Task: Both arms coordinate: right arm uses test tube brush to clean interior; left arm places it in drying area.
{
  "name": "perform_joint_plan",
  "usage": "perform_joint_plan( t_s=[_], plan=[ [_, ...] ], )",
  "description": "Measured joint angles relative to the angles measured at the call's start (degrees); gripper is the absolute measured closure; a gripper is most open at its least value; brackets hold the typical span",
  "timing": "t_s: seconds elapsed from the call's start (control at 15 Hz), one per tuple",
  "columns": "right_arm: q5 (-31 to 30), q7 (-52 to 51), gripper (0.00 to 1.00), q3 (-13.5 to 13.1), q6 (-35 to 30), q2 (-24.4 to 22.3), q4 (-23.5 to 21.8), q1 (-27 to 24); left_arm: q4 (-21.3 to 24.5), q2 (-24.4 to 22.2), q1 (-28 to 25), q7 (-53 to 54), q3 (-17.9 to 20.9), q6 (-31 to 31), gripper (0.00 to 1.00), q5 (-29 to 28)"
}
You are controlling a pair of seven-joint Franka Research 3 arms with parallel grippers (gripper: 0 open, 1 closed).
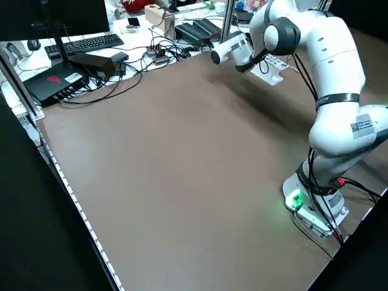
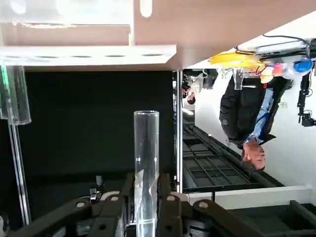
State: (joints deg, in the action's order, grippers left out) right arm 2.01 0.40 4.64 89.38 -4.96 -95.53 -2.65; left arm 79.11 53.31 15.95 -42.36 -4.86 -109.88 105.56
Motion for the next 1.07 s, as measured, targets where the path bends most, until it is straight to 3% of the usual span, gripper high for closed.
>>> perform_joint_plan(
  t_s=[1.07],
  plan=[
    [-0.01,-0.53,0.00,0.15,-0.07,0.00,-0.27,-0.09,-4.19,5.96,0.48,0.02,0.03,0.00,0.77,0.01]
  ],
)
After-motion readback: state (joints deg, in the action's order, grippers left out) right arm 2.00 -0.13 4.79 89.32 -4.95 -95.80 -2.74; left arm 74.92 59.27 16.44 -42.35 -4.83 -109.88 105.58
